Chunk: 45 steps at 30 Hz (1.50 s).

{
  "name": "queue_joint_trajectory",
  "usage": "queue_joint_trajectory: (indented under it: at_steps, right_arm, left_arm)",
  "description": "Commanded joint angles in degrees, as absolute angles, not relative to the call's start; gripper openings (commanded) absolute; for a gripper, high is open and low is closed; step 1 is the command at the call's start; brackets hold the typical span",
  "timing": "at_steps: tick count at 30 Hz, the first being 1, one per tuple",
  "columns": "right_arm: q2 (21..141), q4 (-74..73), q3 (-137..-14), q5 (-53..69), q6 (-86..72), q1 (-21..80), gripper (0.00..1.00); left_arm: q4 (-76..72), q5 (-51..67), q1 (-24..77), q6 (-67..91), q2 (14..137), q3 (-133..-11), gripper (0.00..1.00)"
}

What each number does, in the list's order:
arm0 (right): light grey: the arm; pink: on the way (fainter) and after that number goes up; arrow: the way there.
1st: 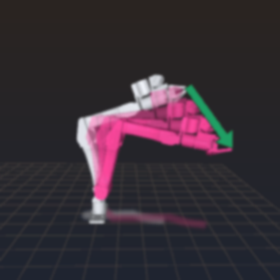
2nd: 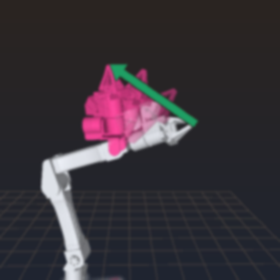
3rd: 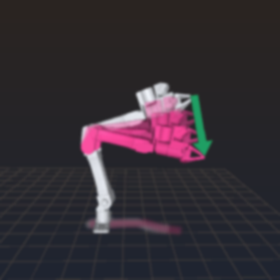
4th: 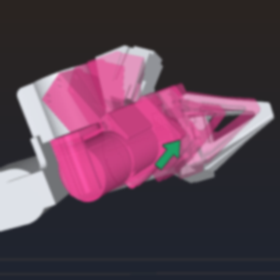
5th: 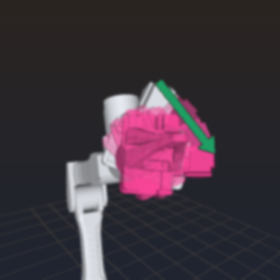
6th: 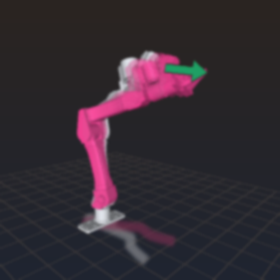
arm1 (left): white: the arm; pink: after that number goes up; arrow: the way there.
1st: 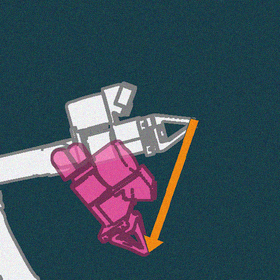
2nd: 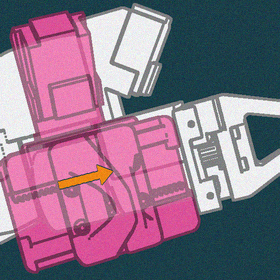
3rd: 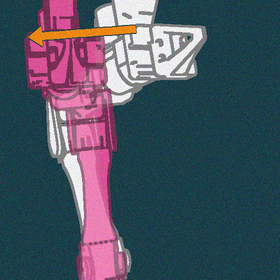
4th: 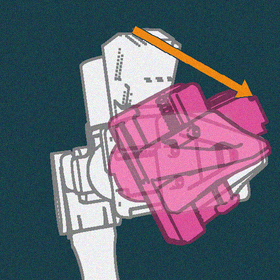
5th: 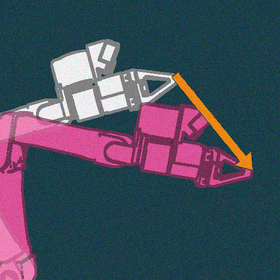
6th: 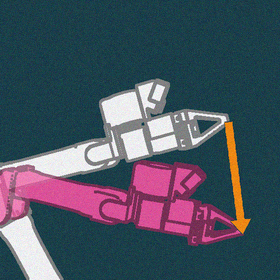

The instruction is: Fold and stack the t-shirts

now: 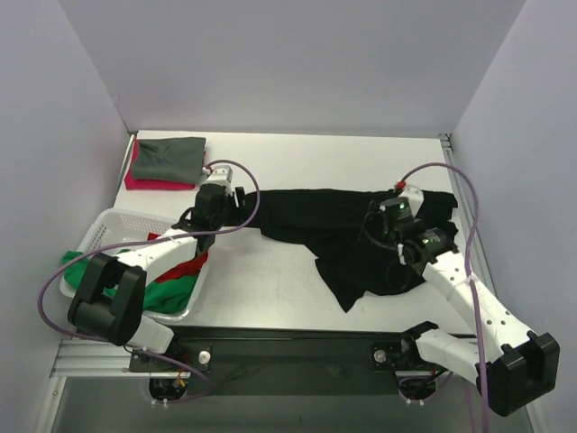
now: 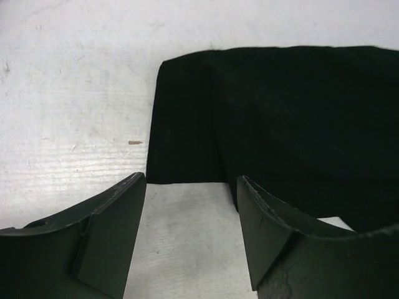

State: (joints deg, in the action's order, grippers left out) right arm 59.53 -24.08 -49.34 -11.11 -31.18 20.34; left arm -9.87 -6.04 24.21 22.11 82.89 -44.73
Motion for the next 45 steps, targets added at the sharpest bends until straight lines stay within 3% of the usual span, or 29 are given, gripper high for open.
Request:
queue_joint_trajectory:
  at_steps: [1, 7, 14, 37, 45]
  right_arm:
    - [57.1, -21.4, -44.7, -16.0, -36.0, 29.2, 0.75]
    - [55.5, -21.6, -38.2, -19.5, -41.1, 40.7, 0.7]
    - [55.5, -22.1, -35.4, -21.9, -44.8, 46.6, 0.7]
    - [59.5, -21.2, -34.9, -24.3, -45.4, 47.5, 0.71]
    - [59.2, -20.9, -34.7, -23.8, -45.4, 47.6, 0.71]
  left_arm:
    - [-12.6, -5.9, 23.6, 22.2, 86.8, -47.3, 0.7]
    - [-10.7, -9.8, 23.4, 20.7, 94.6, -53.2, 0.6]
    - [-5.8, -13.0, 23.4, 19.8, 100.1, -57.5, 0.52]
    - [-0.5, -13.4, 24.3, 18.9, 101.9, -56.1, 0.5]
    - [-0.1, -14.2, 24.9, 18.5, 104.6, -58.0, 0.42]
